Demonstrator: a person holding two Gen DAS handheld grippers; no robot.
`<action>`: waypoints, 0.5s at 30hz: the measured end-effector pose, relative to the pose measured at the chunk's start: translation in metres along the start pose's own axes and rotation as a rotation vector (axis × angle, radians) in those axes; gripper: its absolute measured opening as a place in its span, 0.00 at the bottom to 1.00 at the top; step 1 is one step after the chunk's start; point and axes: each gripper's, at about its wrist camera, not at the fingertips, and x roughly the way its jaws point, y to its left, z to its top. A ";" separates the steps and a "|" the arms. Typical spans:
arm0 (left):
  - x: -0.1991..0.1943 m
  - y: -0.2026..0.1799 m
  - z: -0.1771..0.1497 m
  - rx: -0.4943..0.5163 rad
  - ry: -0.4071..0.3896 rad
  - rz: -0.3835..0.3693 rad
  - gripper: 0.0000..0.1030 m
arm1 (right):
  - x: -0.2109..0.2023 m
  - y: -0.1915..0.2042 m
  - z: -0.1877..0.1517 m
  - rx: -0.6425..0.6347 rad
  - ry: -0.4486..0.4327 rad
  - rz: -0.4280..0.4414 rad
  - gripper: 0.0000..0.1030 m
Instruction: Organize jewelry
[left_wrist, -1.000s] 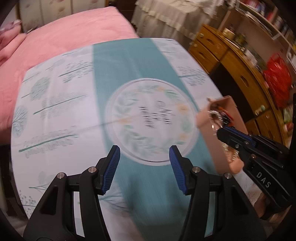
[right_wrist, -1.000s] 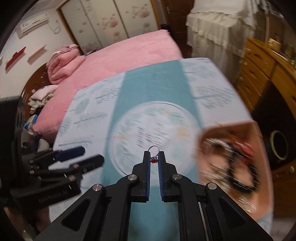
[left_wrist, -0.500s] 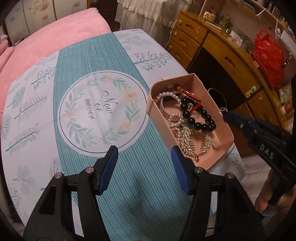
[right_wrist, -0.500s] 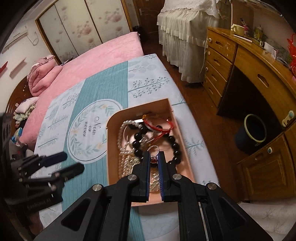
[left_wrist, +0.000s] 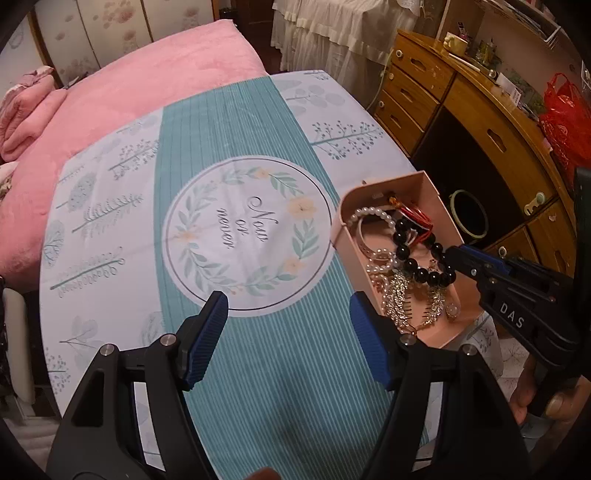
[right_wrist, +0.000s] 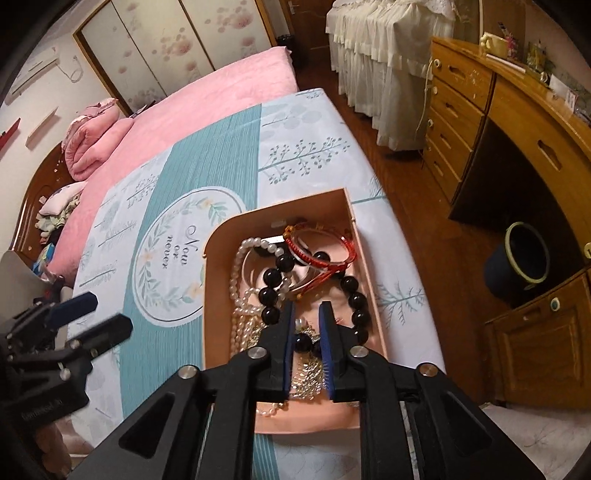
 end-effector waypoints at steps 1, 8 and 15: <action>-0.003 0.002 0.001 -0.002 -0.004 0.007 0.64 | -0.001 0.001 0.000 -0.004 0.004 0.003 0.17; -0.025 0.015 -0.001 -0.026 -0.031 0.050 0.64 | -0.025 0.021 -0.002 -0.053 0.009 0.039 0.18; -0.045 0.026 -0.014 -0.056 -0.047 0.075 0.64 | -0.053 0.060 -0.007 -0.130 0.037 0.060 0.29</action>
